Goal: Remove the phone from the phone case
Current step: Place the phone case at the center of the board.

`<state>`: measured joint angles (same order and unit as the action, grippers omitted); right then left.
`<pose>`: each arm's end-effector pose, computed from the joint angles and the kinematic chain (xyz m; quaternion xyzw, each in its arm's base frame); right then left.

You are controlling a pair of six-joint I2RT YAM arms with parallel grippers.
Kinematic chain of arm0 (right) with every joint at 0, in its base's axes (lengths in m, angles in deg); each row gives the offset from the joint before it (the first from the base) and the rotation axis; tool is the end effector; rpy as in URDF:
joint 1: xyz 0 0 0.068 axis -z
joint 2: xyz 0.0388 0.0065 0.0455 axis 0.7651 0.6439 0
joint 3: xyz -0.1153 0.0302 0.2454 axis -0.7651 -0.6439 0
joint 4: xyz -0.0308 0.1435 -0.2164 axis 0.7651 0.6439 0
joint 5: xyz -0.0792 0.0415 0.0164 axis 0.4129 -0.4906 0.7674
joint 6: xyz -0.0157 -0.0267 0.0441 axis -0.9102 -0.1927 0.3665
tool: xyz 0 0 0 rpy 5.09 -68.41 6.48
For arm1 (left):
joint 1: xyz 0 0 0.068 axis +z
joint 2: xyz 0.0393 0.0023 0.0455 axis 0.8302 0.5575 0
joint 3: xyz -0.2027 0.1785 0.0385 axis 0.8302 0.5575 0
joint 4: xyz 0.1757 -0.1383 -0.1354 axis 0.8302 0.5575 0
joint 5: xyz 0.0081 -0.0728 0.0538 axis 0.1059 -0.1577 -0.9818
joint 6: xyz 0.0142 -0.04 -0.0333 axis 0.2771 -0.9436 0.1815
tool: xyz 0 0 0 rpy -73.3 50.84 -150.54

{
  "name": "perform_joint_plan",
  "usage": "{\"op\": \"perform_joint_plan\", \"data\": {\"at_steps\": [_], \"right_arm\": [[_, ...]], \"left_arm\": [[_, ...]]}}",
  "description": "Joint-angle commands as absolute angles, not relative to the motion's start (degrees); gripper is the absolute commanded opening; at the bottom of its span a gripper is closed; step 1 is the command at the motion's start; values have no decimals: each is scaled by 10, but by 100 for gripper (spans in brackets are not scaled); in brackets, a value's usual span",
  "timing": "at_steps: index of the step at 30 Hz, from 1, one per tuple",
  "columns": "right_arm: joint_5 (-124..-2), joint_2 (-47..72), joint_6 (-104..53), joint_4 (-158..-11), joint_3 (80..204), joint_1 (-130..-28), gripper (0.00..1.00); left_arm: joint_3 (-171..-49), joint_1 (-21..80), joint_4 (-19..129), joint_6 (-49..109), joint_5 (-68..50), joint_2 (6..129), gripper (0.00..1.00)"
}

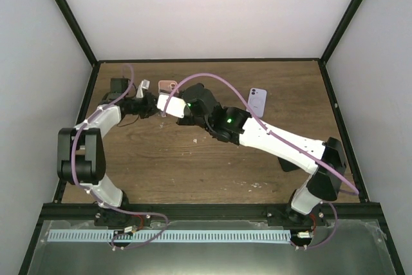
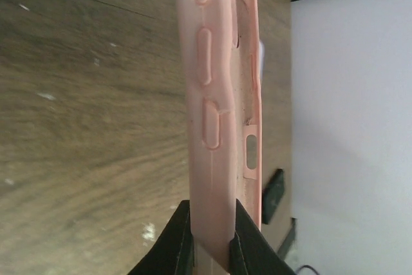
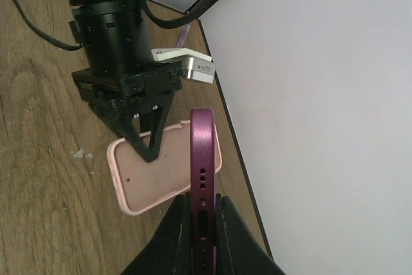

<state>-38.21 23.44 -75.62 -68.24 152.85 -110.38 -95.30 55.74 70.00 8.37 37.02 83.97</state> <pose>0.1952 0.3237 0.3737 -0.5949 0.5720 -0.0380 0.5635 0.3297 -0.0310 0.2161 -0.0744 0.8430 -0.4992 0.1860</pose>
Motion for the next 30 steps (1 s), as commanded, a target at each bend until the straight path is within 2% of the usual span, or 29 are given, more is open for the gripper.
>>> {"op": "perform_joint_plan", "data": {"at_steps": [1,16,22,25,30], "right_arm": [[-372,209,-742,-691,1553,-1105,1],[-362,213,-747,-698,1539,-1106,1],[-363,218,-750,-701,1536,-1106,1],[-362,221,-751,-702,1535,-1106,1],[-362,223,-754,-704,1532,-1106,1]], "left_arm": [[-1002,561,763,185,334,897,0],[-1131,565,805,261,261,1071,0],[-1176,568,833,288,240,1118,5],[-1196,570,847,298,233,1136,11],[-1208,572,861,309,208,1148,26]]}}
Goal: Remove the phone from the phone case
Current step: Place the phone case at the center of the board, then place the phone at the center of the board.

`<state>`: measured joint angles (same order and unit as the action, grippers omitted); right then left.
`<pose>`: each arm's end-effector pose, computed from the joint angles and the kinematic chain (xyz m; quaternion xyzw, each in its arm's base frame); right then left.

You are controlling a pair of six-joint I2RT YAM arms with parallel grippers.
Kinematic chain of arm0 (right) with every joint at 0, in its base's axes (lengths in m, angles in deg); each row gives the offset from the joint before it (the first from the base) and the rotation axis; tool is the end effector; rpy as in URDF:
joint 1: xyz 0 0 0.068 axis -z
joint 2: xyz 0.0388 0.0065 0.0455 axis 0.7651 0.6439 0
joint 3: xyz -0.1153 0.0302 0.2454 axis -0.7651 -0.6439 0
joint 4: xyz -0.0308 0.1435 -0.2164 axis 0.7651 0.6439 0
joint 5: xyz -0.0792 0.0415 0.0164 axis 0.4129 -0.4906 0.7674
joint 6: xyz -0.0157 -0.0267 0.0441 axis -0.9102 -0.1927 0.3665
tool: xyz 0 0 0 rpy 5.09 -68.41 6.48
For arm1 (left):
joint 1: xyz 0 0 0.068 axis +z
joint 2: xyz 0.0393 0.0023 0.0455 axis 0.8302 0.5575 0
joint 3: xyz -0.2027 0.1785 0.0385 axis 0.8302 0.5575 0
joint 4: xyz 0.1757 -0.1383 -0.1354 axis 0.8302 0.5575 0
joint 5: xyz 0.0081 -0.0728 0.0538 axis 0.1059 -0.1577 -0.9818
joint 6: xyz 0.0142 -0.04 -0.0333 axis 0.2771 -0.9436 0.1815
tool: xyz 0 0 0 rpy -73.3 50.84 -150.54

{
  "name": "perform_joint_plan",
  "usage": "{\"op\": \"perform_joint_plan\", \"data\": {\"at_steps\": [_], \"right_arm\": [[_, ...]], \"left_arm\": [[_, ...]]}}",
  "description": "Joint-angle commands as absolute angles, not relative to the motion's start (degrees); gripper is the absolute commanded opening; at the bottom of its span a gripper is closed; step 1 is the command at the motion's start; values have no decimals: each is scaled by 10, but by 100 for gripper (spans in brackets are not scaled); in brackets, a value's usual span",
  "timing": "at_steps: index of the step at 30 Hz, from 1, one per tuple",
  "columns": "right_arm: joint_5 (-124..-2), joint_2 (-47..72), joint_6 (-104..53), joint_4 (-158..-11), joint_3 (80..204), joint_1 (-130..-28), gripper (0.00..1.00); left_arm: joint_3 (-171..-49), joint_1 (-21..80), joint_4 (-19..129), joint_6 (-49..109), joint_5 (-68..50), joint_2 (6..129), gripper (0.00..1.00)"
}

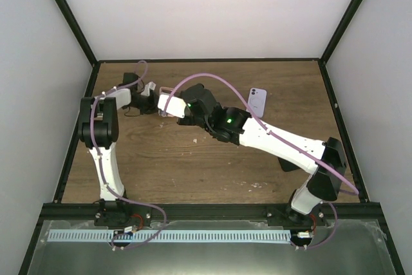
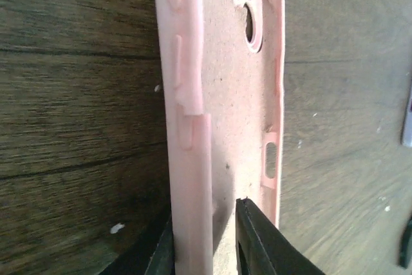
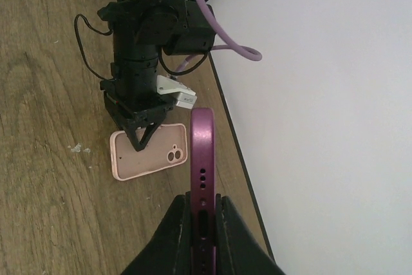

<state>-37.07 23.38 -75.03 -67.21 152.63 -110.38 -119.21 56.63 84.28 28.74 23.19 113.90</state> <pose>0.1952 0.3223 0.3711 -0.5928 0.5810 -0.0455 0.5559 0.4234 -0.0192 0.1278 -0.0389 0.9228 -0.3558 0.1426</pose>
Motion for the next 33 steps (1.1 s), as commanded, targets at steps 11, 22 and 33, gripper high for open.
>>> {"op": "perform_joint_plan", "data": {"at_steps": [11,22,33], "right_arm": [[-338,235,-779,-757,1513,-1106,1],[-268,248,-916,-984,1417,-1106,1],[-245,276,-1100,-1303,1275,-1112,1]], "left_arm": [[-1175,577,866,324,189,1084,85],[-1118,637,895,288,267,908,100],[-1042,676,817,155,458,737,97]]}}
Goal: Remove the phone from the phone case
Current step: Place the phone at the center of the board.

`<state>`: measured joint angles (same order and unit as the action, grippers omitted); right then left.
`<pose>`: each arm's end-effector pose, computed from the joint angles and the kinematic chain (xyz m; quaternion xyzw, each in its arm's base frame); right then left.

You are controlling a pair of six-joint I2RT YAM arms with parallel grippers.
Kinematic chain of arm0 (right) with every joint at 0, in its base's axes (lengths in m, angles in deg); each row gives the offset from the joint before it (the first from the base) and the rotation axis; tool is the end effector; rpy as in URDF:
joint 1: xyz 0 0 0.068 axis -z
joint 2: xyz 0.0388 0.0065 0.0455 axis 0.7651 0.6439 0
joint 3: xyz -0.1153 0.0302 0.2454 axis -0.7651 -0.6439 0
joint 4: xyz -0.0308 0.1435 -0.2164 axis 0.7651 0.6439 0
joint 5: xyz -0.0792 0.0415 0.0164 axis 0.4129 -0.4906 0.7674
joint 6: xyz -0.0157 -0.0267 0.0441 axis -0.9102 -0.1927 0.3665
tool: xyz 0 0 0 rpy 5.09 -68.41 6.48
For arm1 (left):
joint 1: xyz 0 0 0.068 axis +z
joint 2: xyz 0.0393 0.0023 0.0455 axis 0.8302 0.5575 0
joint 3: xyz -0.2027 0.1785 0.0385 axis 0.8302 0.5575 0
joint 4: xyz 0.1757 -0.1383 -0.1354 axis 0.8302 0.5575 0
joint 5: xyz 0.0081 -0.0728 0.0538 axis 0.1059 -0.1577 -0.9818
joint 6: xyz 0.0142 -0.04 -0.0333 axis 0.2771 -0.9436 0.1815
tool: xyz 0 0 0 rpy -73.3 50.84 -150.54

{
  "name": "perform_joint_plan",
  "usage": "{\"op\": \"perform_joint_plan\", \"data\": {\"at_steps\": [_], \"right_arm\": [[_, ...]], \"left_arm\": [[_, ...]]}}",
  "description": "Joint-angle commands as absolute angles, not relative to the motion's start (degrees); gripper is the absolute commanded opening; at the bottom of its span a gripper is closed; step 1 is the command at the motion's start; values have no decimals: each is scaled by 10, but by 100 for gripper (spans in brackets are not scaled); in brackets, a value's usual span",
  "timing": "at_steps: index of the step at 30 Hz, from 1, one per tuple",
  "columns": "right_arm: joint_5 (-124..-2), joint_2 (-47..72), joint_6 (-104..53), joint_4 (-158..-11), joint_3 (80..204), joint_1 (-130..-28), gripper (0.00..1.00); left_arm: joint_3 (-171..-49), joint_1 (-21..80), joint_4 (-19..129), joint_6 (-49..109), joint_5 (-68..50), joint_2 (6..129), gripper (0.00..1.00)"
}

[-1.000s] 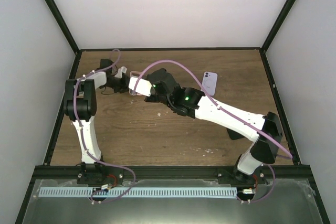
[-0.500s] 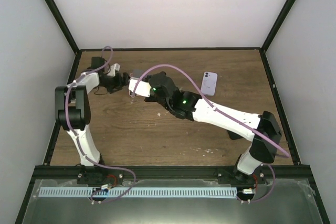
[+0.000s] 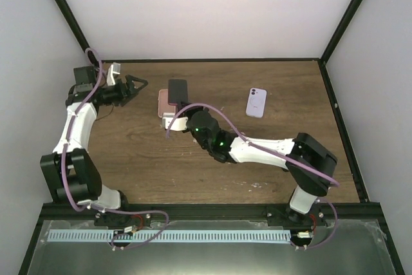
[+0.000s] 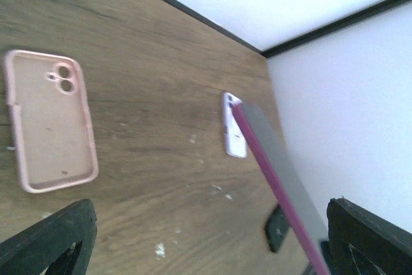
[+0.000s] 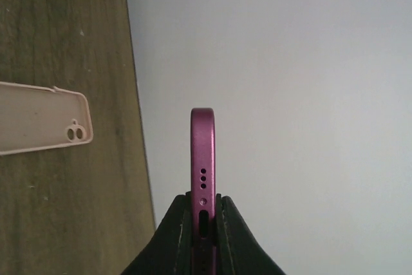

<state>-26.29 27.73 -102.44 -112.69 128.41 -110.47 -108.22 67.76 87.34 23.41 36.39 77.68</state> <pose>0.2062 0.3305 0.2768 -0.5871 0.4528 -0.2384 0.6273 0.3194 0.0366 0.3001 -0.0465 0.8430 -0.4354 0.3124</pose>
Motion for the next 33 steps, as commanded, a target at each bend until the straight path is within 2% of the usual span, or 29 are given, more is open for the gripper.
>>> {"op": "perform_joint_plan", "data": {"at_steps": [1,5,10,25,33], "right_arm": [[-243,281,-1114,-1326,1268,-1114,1],[-232,306,-1170,-1400,1248,-1125,1],[-225,329,-1209,-1469,1234,-1141,1],[-221,340,-1209,-1468,1240,-1179,1],[-217,347,-1209,-1472,1242,-1184,1]], "left_arm": [[-1027,676,789,125,473,727,95],[-981,667,701,28,506,701,86],[-970,637,698,26,510,685,77],[-949,605,676,10,512,691,45],[-927,604,655,-11,519,695,18]]}}
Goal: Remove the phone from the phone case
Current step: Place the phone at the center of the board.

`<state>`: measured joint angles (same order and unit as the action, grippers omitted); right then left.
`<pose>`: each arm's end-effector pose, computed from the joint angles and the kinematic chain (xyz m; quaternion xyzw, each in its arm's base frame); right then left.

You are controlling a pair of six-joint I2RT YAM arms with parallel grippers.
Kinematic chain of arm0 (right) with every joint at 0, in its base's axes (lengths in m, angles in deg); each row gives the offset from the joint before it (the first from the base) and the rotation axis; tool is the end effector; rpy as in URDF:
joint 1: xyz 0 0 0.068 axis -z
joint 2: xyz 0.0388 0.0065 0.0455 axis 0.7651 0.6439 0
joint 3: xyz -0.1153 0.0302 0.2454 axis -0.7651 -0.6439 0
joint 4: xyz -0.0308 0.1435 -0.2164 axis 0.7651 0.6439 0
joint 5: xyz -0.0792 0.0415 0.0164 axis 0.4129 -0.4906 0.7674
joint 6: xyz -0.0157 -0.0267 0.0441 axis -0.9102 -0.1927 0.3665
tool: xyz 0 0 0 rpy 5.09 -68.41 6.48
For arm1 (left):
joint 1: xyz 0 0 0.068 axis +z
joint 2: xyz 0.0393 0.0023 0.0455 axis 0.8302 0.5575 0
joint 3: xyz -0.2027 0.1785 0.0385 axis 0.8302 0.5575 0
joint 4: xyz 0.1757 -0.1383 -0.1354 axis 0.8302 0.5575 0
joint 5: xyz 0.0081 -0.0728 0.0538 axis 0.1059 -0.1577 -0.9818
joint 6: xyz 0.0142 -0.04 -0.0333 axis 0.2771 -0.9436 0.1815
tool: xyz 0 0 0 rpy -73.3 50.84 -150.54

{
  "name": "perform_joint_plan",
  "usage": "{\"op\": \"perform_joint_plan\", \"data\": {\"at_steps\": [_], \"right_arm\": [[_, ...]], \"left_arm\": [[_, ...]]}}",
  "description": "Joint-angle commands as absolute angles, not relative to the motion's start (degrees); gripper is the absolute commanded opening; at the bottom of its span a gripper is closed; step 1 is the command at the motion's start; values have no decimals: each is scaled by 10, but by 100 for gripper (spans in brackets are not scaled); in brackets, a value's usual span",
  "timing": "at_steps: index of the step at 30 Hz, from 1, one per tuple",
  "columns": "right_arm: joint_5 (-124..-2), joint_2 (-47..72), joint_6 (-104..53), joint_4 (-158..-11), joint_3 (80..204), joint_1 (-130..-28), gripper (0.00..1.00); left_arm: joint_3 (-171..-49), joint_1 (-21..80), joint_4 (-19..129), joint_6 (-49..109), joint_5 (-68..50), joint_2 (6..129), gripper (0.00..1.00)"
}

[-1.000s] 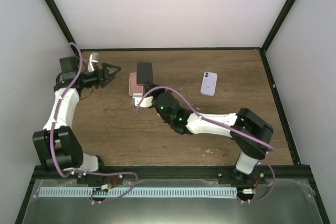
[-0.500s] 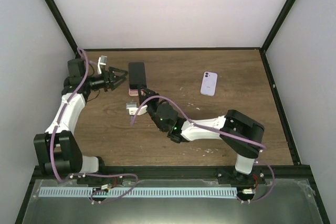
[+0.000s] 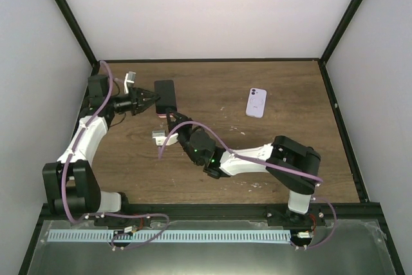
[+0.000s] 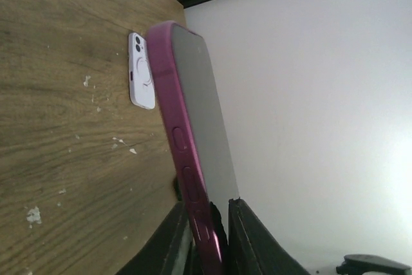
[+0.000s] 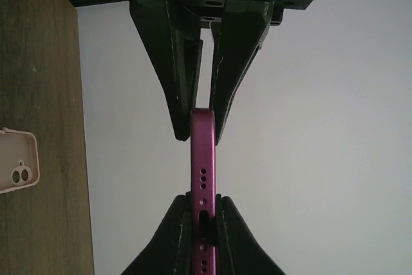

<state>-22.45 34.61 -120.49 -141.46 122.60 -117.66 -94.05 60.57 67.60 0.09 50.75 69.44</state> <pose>0.1668 0.3570 0.2509 -0.5608 0.3399 -0.3081 0.6892 0.2899 -0.0105 0.2907 -0.0314 0.7736 -0.5906 0.2274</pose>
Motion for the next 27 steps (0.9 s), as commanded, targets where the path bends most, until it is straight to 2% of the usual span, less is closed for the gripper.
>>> {"op": "perform_joint_plan", "data": {"at_steps": [1,6,10,15,18,22,27], "right_arm": [[-217,348,-1209,-1473,1243,-1185,2],[-216,348,-1200,-1470,1243,-1186,7],[-216,335,-1171,-1432,1231,-1187,24],[-245,306,-1074,-1264,1226,-1187,62],[-266,291,-1020,-1176,1226,-1187,77],[-297,275,-967,-1087,1221,-1183,92],[-347,262,-891,-968,1230,-1164,100]], "left_arm": [[-924,604,652,-14,519,696,15],[-919,605,651,-14,525,695,2],[-906,615,665,7,526,694,0],[-910,638,755,112,530,719,0],[-917,653,829,192,529,742,0],[-918,668,888,266,526,768,0],[-920,671,942,343,484,816,0]]}}
